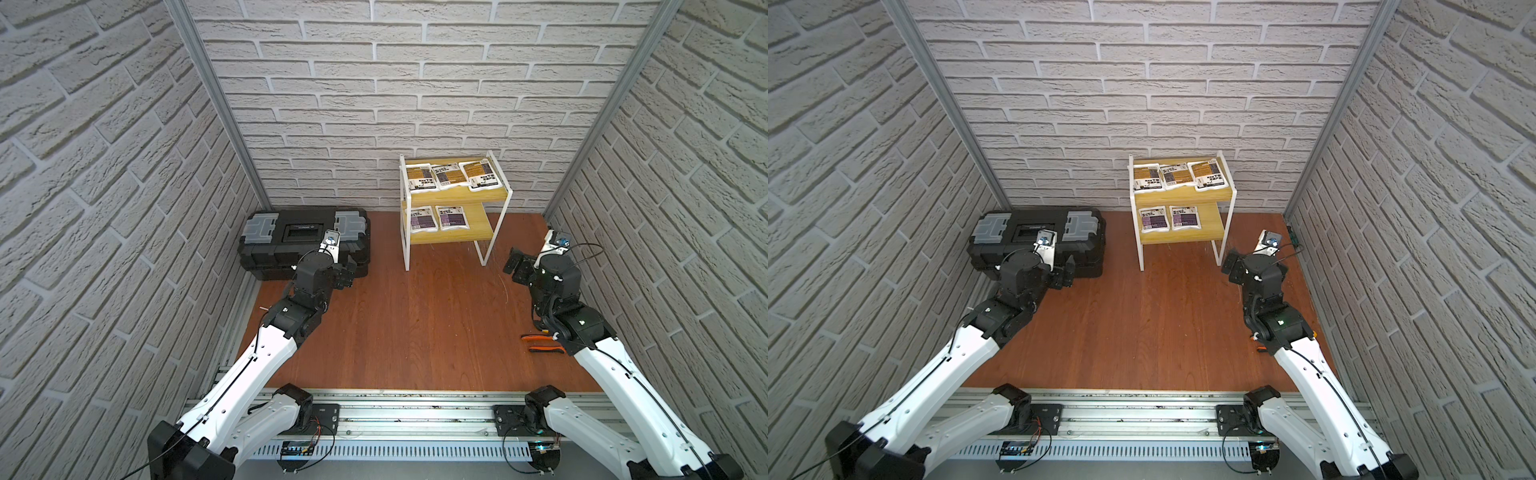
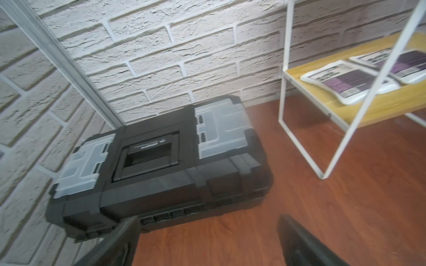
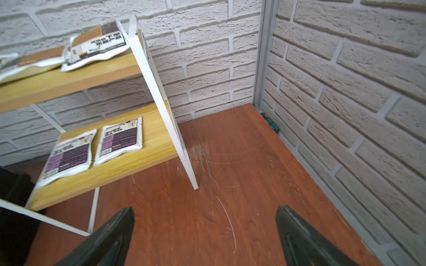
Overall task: Place the bagged coffee beans on the shelf by color
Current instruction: Reset both arms
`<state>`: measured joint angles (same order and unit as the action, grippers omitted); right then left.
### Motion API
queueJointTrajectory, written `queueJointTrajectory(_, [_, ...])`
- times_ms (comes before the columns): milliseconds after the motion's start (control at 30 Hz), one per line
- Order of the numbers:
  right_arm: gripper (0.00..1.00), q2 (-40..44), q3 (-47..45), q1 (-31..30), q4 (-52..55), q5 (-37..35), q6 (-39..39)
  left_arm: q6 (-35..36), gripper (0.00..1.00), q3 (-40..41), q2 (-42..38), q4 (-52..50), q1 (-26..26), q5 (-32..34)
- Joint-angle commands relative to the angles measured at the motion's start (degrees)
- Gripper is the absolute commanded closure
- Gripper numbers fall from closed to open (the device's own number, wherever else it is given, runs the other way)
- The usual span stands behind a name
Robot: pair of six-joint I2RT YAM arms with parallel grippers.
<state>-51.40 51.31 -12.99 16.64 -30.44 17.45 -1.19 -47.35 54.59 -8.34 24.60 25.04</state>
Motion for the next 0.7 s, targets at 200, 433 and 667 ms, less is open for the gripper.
queueJointTrajectory(200, [0.0,-2.7,-11.3,12.4,-14.3,9.2,-7.1,4.8,0.02,16.8,-4.1,21.2,-14.0,-3.6])
queueJointTrajectory(433, [0.0,-11.3,-22.2,14.7,-33.1,11.1,-7.5,2.0,0.01,23.6,0.0,31.5,-23.5,-12.5])
queueJointTrajectory(667, [0.0,-23.1,-28.9,14.4,-54.0,11.6,-10.4,1.2,0.02,27.5,9.7,41.4,-26.4,-17.1])
